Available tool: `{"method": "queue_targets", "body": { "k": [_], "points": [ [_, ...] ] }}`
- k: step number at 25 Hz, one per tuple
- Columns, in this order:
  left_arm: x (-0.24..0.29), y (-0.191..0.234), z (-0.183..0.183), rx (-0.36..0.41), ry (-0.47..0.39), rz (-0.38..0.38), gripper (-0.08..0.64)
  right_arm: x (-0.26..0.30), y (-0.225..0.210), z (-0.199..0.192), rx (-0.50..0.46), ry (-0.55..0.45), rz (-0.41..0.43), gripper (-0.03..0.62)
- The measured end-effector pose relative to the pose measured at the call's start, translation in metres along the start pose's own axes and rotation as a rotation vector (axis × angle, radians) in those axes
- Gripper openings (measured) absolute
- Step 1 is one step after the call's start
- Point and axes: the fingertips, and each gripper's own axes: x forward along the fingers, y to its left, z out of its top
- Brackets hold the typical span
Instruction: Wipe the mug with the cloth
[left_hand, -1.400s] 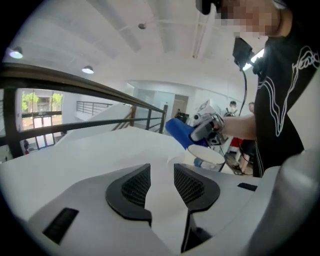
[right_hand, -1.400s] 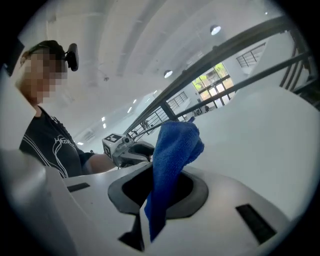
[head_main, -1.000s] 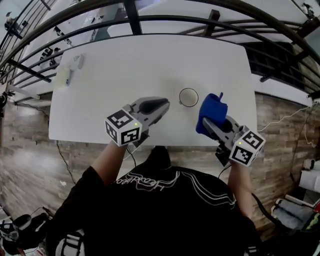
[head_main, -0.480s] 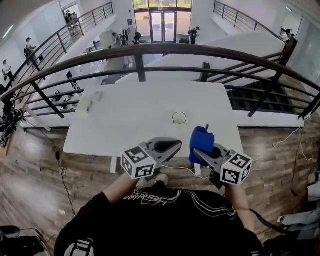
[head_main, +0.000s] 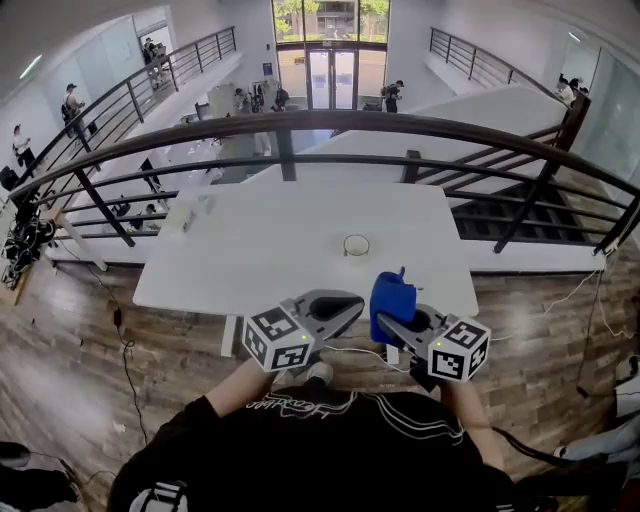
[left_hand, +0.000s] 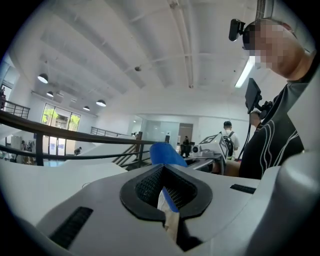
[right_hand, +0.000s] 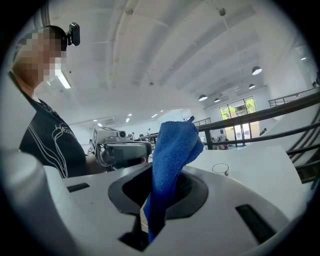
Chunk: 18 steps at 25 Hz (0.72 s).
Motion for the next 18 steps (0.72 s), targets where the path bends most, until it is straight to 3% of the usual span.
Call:
{"method": "queue_targets", "body": {
  "k": [18],
  "points": [
    [0.007,0.027,-0.016,-0.071,0.053,0.033,0.008,0.003,-0.023,-0.011,0.093,0.002,0.001,0.054]
  ]
}}
